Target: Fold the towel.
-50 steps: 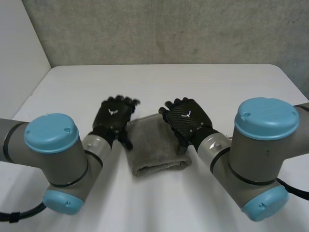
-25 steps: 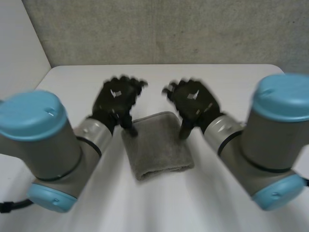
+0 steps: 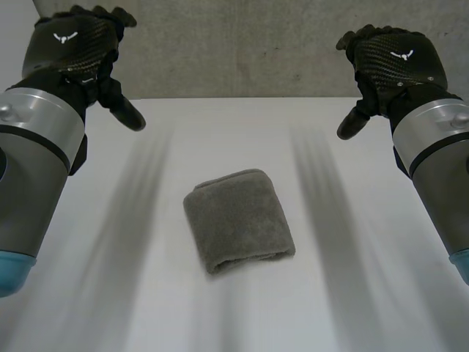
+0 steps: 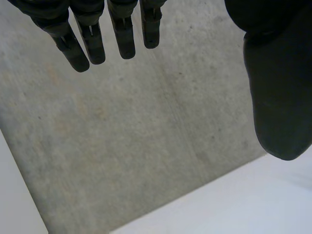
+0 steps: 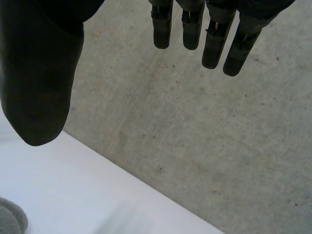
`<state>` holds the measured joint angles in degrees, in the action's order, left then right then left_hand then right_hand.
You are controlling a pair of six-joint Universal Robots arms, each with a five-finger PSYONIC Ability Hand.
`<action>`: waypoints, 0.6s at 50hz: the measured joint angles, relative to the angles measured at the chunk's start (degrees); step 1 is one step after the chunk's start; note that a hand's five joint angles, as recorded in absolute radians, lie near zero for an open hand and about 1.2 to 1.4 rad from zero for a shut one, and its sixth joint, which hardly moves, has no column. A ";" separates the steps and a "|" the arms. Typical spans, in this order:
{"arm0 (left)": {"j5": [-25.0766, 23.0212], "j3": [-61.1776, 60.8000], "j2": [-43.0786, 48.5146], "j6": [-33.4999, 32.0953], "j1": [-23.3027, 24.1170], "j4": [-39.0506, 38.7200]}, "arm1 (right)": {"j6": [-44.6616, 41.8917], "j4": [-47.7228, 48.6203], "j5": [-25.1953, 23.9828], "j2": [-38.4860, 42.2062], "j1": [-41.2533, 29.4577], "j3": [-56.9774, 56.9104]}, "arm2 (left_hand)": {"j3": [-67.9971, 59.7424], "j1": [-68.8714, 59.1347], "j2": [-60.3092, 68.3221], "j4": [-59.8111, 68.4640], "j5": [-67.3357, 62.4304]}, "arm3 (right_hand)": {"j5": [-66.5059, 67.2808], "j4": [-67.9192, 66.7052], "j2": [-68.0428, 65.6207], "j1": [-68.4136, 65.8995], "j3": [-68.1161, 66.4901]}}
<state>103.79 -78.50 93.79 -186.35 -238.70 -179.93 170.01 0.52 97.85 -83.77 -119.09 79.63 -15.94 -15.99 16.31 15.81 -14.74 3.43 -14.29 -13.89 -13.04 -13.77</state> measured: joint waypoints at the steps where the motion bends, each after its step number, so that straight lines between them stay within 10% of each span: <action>1: -0.35 0.29 0.21 0.60 -0.08 0.80 | 0.02 -0.22 -0.04 0.16 0.05 -0.07 | 0.00 0.00 0.00 0.00 0.00 | 0.00 0.00 0.00 0.00 0.00; 30: -2.99 0.49 1.80 3.28 -0.62 4.01 | -1.77 0.02 -5.60 1.74 -0.40 1.19 | 1.64 0.18 -1.54 -1.47 0.79 | 0.00 0.00 0.00 0.00 0.00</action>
<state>100.80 -78.01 95.60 -183.08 -239.33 -175.92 168.24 0.54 92.25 -82.03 -119.50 80.82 -14.30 -15.81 14.77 14.34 -13.94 3.43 -14.29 -13.89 -13.03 -13.77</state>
